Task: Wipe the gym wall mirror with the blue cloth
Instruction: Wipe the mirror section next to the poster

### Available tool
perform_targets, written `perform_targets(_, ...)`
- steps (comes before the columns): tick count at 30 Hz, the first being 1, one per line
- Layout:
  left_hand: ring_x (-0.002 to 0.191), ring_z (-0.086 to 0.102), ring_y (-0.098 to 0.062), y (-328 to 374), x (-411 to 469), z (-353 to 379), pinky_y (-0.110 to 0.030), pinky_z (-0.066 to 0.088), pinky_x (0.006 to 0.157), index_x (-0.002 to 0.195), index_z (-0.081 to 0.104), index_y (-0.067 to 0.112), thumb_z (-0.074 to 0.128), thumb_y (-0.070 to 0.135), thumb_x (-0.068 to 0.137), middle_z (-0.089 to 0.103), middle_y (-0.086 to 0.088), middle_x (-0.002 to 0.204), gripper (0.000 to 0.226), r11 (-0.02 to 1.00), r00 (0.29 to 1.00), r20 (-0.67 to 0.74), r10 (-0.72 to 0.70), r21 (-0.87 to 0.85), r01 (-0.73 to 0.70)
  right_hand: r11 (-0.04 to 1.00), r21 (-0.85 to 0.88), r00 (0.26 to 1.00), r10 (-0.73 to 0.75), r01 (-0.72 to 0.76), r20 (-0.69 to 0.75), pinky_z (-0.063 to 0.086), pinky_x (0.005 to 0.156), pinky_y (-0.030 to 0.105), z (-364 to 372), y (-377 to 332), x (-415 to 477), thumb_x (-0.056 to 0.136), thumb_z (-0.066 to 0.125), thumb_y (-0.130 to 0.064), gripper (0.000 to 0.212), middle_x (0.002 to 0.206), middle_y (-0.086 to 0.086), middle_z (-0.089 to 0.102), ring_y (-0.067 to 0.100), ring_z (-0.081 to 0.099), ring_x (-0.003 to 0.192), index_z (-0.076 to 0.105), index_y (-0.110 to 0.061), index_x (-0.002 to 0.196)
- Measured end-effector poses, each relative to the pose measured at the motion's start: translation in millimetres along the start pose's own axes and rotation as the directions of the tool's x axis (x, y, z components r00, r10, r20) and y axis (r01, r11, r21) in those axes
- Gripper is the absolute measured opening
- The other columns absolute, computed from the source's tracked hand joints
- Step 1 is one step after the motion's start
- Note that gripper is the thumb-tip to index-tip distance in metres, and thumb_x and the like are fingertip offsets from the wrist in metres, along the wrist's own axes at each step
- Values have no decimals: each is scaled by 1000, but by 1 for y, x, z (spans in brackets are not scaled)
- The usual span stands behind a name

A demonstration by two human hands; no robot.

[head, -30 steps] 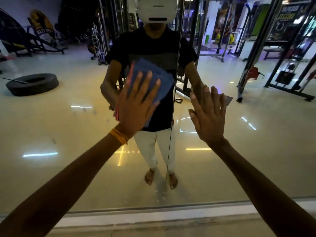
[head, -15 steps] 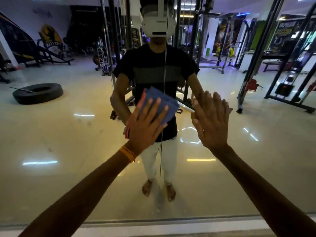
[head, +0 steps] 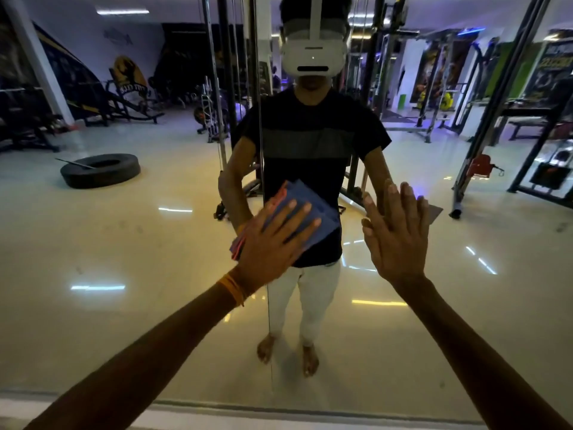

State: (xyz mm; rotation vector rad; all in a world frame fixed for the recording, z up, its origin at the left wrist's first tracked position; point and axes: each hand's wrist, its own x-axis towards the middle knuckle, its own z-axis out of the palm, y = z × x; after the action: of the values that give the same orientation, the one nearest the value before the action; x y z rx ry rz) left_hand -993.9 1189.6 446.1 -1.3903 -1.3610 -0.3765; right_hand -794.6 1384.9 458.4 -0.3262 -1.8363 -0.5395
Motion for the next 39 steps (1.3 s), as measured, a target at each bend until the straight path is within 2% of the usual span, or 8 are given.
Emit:
perform_targets(6, 159, 0, -28, 16, -20, 0, -49, 2, 129, 165, 5, 17, 71, 25, 95, 5, -9, 172, 97, 992, 990, 61, 124, 12, -125, 997, 2, 997, -79, 79, 27, 21, 123, 59, 0, 15, -17, 107, 52, -42, 52, 160, 19, 34, 41, 25, 151, 43, -20, 154)
perform_targets(11, 158, -12, -21, -3, 58, -9, -52, 4, 127, 164, -4, 27, 30, 44, 110, -14, 3, 172, 66, 960, 962, -71, -265, -107, 257, 999, -8, 998, -34, 34, -45, 24, 121, 57, 6, 11, -13, 102, 61, -44, 53, 151, 20, 49, 38, 26, 152, 51, -22, 149)
perform_targets(17, 159, 5, -29, 67, -77, 24, -52, 14, 128, 161, 22, 21, 78, 27, 90, 23, -8, 167, 90, 994, 971, 216, 106, 9, -110, 996, 50, 997, -72, 71, 13, 31, 116, 65, 2, 15, -16, 104, 61, -38, 55, 159, 19, 38, 44, 36, 146, 43, -22, 153)
perform_targets(21, 160, -4, -24, 40, -34, 3, -47, 1, 130, 165, 4, 25, 55, 27, 101, -7, 0, 173, 81, 974, 973, 66, -221, -34, 223, 957, 220, 982, -188, 190, -34, 31, 112, 72, -5, -2, -2, 98, 70, -23, 66, 161, 18, 28, 48, 29, 148, 35, -19, 154)
perform_targets(24, 159, -6, -23, -7, -14, -14, -44, 1, 130, 164, 13, 14, 40, 38, 110, -3, -5, 172, 65, 609, 598, -138, -789, -298, 735, 950, 272, 988, -149, 155, -43, 30, 110, 74, -4, -27, 22, 98, 69, -20, 66, 159, 21, 33, 45, 21, 152, 34, -19, 155)
perform_targets(27, 156, 1, -1, -50, -21, -28, -23, 9, 127, 160, 18, -5, 30, 58, 107, 8, -17, 169, 83, 206, 131, -176, -976, -526, 825, 932, 301, 974, -222, 201, 37, 28, 112, 73, 5, -54, 39, 103, 60, -26, 52, 159, 20, 41, 44, 26, 151, 45, -19, 152)
perform_targets(35, 158, -7, -6, 10, -44, -16, -35, 0, 129, 163, 6, 21, 35, 57, 105, -4, 3, 171, 74, 99, 110, -10, -994, -522, 847, 948, 106, 941, -312, 300, 133, -4, 125, 58, 27, -124, 78, 104, 52, -43, 66, 169, 15, 18, 39, 11, 156, 28, -22, 162)
perform_targets(39, 159, -1, -15, -85, -75, -42, -37, 4, 130, 164, 8, 9, 33, 41, 107, 1, -9, 172, 69, -7, -71, -100, -992, -536, 844, 945, 123, 943, -315, 302, 104, 10, 123, 63, 31, -127, 80, 106, 46, -43, 60, 167, 15, 25, 40, 17, 154, 32, -20, 161)
